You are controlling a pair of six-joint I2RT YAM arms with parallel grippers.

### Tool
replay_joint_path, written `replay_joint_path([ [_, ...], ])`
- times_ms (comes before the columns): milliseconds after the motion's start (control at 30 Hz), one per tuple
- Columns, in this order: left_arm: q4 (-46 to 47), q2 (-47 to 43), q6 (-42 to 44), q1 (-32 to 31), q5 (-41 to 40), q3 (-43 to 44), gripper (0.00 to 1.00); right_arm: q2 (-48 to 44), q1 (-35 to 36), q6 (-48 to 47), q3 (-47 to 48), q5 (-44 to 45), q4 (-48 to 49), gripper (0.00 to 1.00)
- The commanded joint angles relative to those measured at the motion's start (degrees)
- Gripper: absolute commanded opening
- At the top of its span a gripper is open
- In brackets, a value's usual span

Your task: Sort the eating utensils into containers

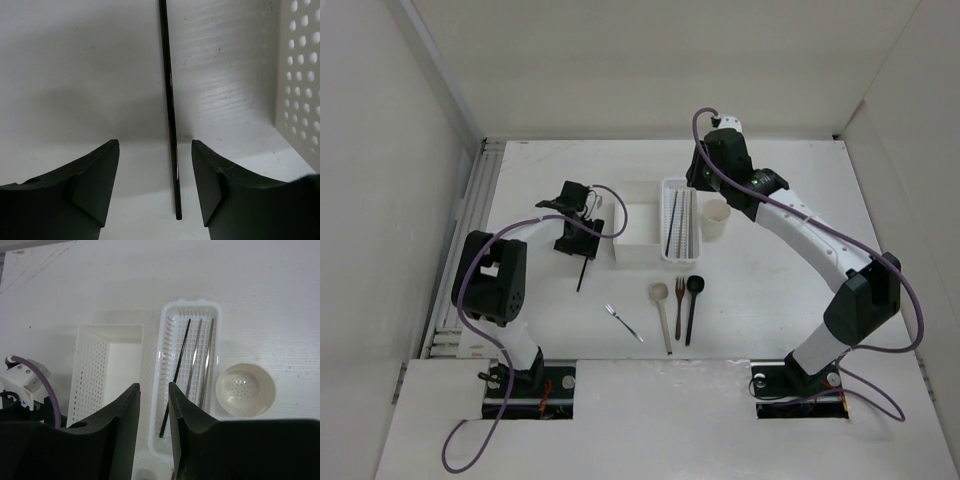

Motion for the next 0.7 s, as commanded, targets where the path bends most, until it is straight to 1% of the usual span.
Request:
replay_joint_path([
  [0, 0.0, 1.4, 0.4, -0.7, 0.9, 2.3, 0.57, -2.2, 0.1, -0.8, -0.9, 2.5, 2.2, 0.35],
  [100, 0.7, 3.6, -1.0, -0.7, -0.8, 2.3, 0.55, -3.4, -0.5, -0.2, -2.1, 3.0, 2.2, 0.35],
  [133, 0.7, 4.2, -1.0, -0.7, -2.6, 2.3, 0.54, -3.4, -0.5, -0.2, -2.6, 3.0, 2.2, 0.35],
  [200, 0.7, 5.6, -1.7, -0.7, -4.7, 2.9, 0.49, -3.9, -0.5, -0.2, -2.6, 3.0, 2.2, 0.35],
  [233, 0.1, 7.2, -2.2, -0.7, -5.9, 3.5, 0.45, -4.5, -0.5, -0.2, -3.1, 3.0, 2.2, 0.36],
  [267, 0.1, 7.8, -2.2, -0.7, -5.9, 3.5, 0.36, -4.5, -0.5, -0.2, -3.1, 3.5, 2.2, 0.36],
  [300, -0.4, 8.4, -2.2, -0.7, -5.9, 3.5, 0.08, -4.5, -1.0, -0.2, -3.1, 3.5, 2.2, 0.36],
  [333, -0.4, 9.5, -2.2, -0.7, -5.9, 3.5, 0.00, -5.1, -1.0, -0.2, -3.1, 3.5, 2.2, 0.36],
  [400, -1.8, 10.1, -2.2, 1.1, -4.0, 4.0, 0.00, -5.1, -1.0, -0.2, -3.1, 3.5, 2.8, 0.36],
  [433, -2.4, 10.1, -2.9, 3.0, -2.0, 4.7, 0.00, -5.1, -1.0, -1.0, -3.1, 3.0, 2.8, 0.36],
  [500, -2.4, 8.3, -2.9, 5.1, -0.4, 5.9, 0.00, -5.1, -0.3, -3.2, -3.1, 1.0, 4.5, 0.36],
  [567, -2.9, 4.9, -2.9, 8.2, 1.1, 7.7, 0.00, -5.6, 0.5, -7.9, -3.8, -1.4, 6.5, 0.42],
  [600, -3.5, 3.5, -2.9, 9.0, 2.7, 8.8, 0.00, -5.6, 0.5, -9.5, -3.8, -5.5, 9.2, 0.46],
  [633, -3.5, 2.0, -2.9, 9.7, 3.6, 12.0, 0.00, -6.1, 1.0, -11.0, -4.5, -8.5, 10.7, 0.49],
  [667, -4.0, -1.0, -2.9, 10.3, 4.2, 13.9, 0.00, -6.1, 1.0, -13.8, -5.3, -11.9, 12.5, 0.52],
])
